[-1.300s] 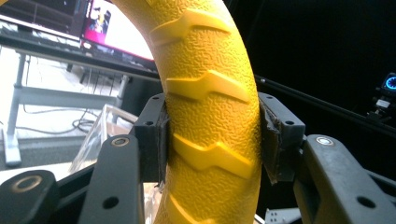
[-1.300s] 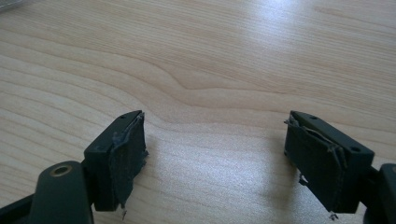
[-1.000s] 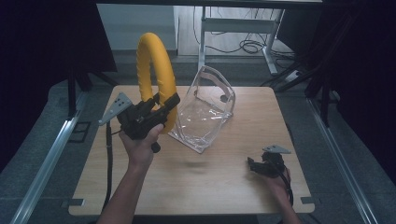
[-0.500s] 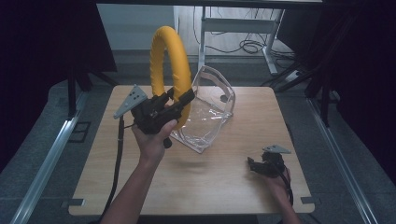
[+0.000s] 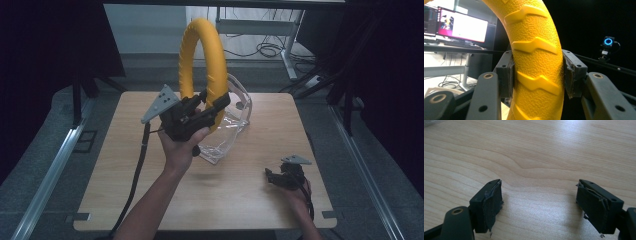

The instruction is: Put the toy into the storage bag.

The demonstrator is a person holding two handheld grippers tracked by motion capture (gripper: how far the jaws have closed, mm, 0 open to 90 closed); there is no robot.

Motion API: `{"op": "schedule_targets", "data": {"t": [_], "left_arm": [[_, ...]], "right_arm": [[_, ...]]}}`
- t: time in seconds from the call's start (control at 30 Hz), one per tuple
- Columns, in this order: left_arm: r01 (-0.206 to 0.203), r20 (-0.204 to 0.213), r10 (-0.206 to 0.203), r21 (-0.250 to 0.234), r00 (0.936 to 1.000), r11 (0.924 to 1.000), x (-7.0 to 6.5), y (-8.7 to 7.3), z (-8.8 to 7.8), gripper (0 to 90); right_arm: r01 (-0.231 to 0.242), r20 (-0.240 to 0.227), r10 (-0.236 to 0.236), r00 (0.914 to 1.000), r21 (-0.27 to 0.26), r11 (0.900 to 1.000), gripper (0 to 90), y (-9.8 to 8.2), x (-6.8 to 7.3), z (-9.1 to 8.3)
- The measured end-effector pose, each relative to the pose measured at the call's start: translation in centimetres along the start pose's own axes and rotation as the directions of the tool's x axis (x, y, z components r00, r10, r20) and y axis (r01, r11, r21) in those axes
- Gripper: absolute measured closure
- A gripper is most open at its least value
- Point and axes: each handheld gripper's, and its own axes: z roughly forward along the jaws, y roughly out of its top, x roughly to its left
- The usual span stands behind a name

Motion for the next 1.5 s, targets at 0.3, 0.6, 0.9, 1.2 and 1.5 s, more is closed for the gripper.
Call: {"op": "schedule_targets", "data": {"t": [0.3, 0.6, 0.9, 1.2, 1.5], "left_arm": [[0.018, 0.043, -0.019, 0.034, 0.9989, 0.9993, -0.7, -1.4, 2.6, 50.6], [0.028, 0.039, -0.03, 0.049, 0.9988, 0.9984, -0.6, -3.4, 4.3, 50.7], [0.064, 0.022, -0.066, 0.091, 0.9976, 0.9938, 0.6, -5.6, 5.3, 50.6], [0.094, 0.007, -0.095, 0.118, 0.9954, 0.9886, 1.8, -7.0, 5.5, 50.6], [0.11, -0.019, -0.108, 0.139, 0.9939, 0.9842, 2.9, -8.1, 5.5, 50.6]], "right_arm": [[-0.003, -0.001, 0.003, 1.0, 0.001, 1.0, 21.3, 0.0, 0.0, 0.0], [0.0, 0.0, 0.0, 1.0, -0.001, 1.0, 21.3, 0.0, 0.0, 0.0], [0.002, 0.001, -0.002, 1.0, -0.001, 1.0, 21.3, 0.0, 0.0, 0.0], [-0.001, 0.0, 0.001, 1.0, -0.001, 1.0, 21.3, 0.0, 0.0, 0.0], [-0.003, 0.0, 0.003, 1.0, 0.0, 1.0, 21.3, 0.0, 0.0, 0.0]]}}
